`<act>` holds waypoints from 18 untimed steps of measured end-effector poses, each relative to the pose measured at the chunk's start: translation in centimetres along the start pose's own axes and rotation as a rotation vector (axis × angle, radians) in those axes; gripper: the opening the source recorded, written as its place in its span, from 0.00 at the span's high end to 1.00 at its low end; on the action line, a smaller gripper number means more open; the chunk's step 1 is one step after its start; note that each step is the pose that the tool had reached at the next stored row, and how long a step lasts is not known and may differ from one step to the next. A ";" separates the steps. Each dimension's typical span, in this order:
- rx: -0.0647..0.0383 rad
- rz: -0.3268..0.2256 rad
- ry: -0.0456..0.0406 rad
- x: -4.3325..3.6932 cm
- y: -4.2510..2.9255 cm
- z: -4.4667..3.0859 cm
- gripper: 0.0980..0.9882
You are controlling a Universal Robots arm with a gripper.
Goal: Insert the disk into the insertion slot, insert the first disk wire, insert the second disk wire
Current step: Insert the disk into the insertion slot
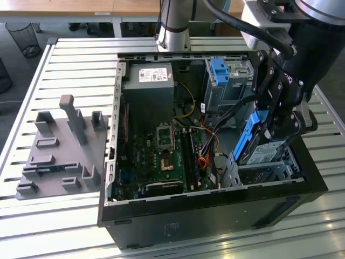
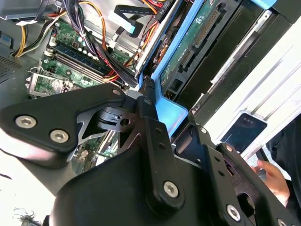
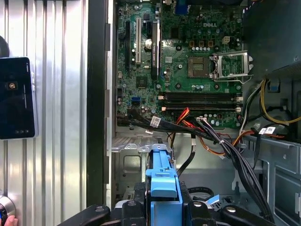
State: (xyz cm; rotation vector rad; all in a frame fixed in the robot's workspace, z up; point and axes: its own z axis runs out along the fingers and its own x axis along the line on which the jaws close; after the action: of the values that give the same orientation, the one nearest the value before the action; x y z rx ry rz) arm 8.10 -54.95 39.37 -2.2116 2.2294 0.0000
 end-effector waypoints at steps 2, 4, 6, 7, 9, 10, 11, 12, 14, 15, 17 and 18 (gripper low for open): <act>0.000 0.000 0.0000 0.00 0.00 0.05 0.70; 0.000 0.000 0.0001 0.00 0.00 0.10 0.70; 0.000 0.000 0.0001 0.00 0.00 0.13 0.70; 0.000 0.000 0.0001 0.00 0.00 0.14 0.70; 0.000 0.000 0.0001 0.00 0.00 0.61 0.70; 0.000 0.000 0.0001 0.00 0.00 0.62 0.70; 0.000 0.000 0.0000 0.00 0.00 0.63 0.70; 0.000 0.000 0.0001 0.00 0.00 0.64 0.70; 0.000 0.000 -0.0011 0.00 0.00 1.37 0.70; 0.000 0.000 -0.0049 0.00 0.00 2.07 0.70; 0.000 0.000 -0.0050 0.00 0.00 2.11 0.70; 0.000 0.000 -0.0050 0.00 0.00 2.12 0.70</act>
State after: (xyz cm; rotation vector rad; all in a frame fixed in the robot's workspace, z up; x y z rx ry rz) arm 8.10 -54.95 37.24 -2.2091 2.2269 0.0056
